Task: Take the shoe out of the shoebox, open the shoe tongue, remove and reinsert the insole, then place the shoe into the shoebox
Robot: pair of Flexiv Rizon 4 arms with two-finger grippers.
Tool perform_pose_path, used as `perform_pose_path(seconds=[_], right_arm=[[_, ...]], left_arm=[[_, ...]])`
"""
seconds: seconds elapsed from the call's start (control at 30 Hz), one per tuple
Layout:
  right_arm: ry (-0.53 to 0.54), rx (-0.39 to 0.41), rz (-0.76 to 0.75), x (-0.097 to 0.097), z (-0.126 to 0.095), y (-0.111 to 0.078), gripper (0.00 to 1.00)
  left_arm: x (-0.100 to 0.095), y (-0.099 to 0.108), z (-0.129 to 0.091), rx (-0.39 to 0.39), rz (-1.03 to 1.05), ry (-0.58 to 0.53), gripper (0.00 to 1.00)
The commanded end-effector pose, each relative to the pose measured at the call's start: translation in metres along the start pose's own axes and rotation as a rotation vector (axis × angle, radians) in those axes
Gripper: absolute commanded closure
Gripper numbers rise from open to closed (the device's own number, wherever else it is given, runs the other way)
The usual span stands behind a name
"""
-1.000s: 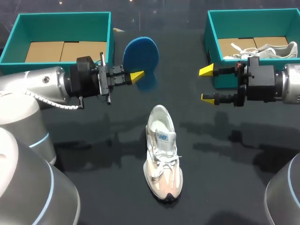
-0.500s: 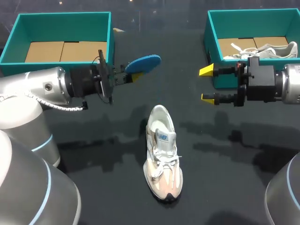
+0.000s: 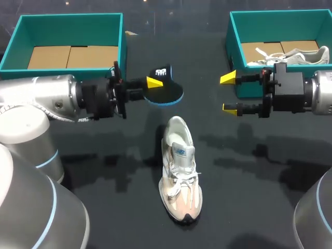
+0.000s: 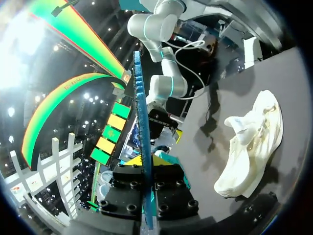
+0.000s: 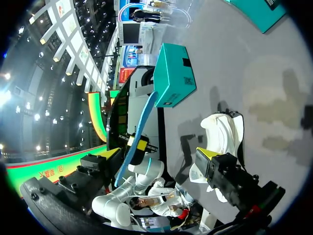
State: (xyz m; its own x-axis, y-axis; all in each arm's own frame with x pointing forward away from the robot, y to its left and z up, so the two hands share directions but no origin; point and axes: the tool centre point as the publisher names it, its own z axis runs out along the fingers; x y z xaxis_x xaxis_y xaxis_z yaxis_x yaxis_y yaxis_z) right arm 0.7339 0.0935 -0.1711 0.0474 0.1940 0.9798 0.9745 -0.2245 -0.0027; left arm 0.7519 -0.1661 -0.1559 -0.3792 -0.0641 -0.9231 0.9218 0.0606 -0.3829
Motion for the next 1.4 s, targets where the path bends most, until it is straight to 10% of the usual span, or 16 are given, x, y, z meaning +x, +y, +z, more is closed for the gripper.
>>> perform_pose_path(seconds=[0.03,1.4], right_arm=[[-0.001,-0.001,0.000,0.000,0.001,0.000,0.00],[0.064,0.107,-0.063,0.017,0.047,-0.014,0.00]], left_arm=[[0.003,0.000,0.003,-0.012,0.242,0.033,1.00],[0.006,0.024,0.024,-0.012,0.517,0.008,1.00]])
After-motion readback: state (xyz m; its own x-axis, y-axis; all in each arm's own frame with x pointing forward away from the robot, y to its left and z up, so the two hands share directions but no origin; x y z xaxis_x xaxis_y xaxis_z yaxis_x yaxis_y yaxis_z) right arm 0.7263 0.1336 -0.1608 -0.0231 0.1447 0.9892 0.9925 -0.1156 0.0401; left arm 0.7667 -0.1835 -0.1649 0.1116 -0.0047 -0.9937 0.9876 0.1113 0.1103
